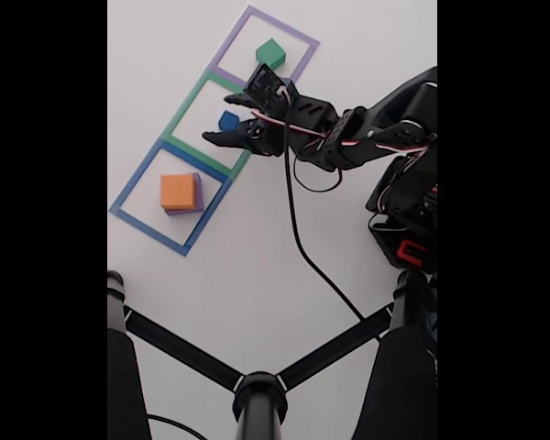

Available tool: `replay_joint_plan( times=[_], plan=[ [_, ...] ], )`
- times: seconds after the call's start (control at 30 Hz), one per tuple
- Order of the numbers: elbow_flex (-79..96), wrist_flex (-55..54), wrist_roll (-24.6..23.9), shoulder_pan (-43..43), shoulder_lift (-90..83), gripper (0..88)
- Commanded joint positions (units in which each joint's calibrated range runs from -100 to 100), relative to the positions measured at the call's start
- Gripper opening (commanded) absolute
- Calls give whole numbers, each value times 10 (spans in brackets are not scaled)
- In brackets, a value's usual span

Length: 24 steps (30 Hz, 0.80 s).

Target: Tower of hanoi

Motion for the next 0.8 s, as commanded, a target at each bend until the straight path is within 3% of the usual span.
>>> replay_joint_plan(
  times=[0.0, 0.23, 0.37, 0.77],
  plan=[
    [-39, 285, 0, 22, -210, 139],
    [-230, 675, 0, 57, -326, 9],
    [-398, 874, 0, 89, -319, 9],
    [-743, 1224, 0, 164, -292, 9]
  ],
)
